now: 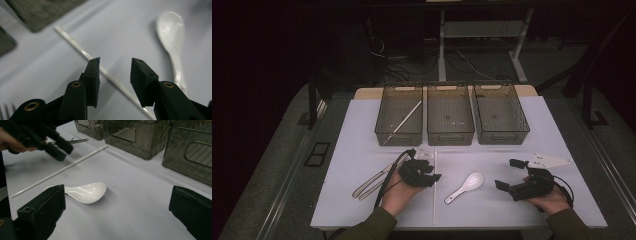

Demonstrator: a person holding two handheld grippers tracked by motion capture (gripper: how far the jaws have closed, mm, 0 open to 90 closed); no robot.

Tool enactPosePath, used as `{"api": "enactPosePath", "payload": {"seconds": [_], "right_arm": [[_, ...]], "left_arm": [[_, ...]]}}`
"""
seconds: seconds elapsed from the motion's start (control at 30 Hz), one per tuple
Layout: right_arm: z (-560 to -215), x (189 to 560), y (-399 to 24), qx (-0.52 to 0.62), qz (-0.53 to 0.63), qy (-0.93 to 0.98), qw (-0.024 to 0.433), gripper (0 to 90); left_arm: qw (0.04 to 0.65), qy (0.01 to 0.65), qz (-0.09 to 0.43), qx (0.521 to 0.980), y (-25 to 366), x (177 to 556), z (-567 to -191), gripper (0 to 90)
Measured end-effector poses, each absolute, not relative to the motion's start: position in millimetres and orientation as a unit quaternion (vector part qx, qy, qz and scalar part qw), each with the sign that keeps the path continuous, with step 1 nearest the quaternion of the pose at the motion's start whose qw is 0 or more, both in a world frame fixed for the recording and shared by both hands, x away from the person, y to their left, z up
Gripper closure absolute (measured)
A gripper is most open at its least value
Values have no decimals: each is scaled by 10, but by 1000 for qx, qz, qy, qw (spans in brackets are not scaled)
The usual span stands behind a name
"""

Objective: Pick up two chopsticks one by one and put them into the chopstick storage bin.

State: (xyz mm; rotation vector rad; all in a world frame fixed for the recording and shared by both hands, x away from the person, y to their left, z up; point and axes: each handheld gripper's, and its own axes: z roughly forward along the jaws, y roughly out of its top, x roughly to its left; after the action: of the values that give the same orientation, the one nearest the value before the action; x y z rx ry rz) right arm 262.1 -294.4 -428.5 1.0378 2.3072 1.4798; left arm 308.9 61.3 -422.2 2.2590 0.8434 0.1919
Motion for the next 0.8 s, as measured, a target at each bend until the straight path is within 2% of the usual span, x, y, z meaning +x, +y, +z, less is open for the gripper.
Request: {"api": "enactPosePath", "payload": {"seconds": [0.23, 0.47, 0.8], "right_arm": [[-4286, 2622, -2952, 352, 504, 782, 104, 7], [-4283, 2621, -2953, 352, 505, 781, 104, 7], [-4285, 2623, -2950, 350, 504, 782, 104, 7]], "left_arm": [[346, 366, 93, 859, 510, 3444, -4282, 575], [330, 382, 98, 858, 415, 3566, -4406, 585], [324, 377, 113, 860, 414, 3567, -4423, 687]]}}
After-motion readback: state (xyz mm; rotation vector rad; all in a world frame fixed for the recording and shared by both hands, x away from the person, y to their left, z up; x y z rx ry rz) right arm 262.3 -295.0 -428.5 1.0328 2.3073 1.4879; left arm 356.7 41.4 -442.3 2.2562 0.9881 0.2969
